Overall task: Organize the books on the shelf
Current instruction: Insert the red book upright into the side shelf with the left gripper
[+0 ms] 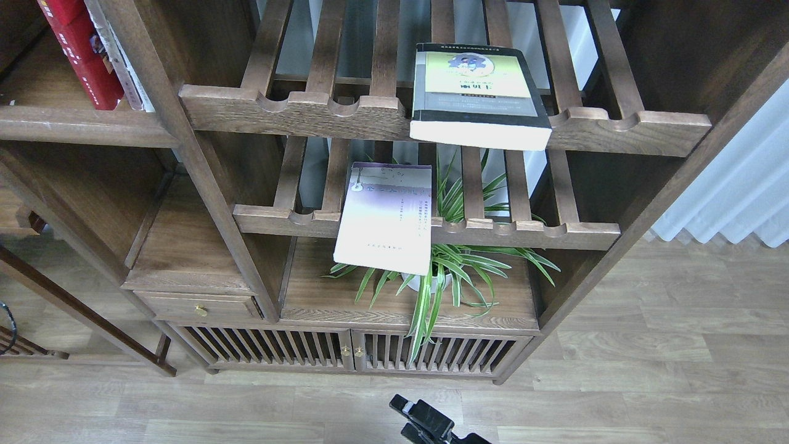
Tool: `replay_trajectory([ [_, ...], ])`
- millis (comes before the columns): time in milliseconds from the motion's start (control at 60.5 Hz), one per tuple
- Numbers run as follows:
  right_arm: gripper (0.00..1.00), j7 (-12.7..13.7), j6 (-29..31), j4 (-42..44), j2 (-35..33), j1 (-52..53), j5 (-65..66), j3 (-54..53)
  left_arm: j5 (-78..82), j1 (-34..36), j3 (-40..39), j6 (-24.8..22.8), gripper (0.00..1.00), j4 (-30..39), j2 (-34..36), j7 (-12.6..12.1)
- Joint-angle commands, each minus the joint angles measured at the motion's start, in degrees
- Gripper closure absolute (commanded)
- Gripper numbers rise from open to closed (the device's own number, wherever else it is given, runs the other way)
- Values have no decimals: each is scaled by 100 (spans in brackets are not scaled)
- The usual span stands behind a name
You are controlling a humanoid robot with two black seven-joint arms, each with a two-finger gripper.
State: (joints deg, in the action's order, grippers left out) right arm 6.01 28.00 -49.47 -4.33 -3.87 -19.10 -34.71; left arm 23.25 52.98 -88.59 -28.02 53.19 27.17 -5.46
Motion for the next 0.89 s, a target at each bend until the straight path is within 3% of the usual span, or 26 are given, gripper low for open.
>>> replay_trajectory([
  [0, 1, -12, 0, -28, 11, 9, -15, -10, -348, -226, -176, 2, 59, 95, -19, 63],
  [297, 1, -38, 0, -28, 125, 0, -32, -185, -1271, -1694, -756, 2, 41, 1000, -19, 63],
  [364, 1, -56, 0, -28, 134, 9, -32, -203, -1297, -2088, -844, 2, 32, 1325, -1, 63],
  [644, 1, -82, 0, -37, 134, 18, -41, -282, -1481, -3144, -1292, 2, 11, 2283, -36, 54],
  [876, 1, -214, 0, -98, 169, -9, -59, -458, -1798, -4101, -1372, 2, 3, 2679, -98, 45],
])
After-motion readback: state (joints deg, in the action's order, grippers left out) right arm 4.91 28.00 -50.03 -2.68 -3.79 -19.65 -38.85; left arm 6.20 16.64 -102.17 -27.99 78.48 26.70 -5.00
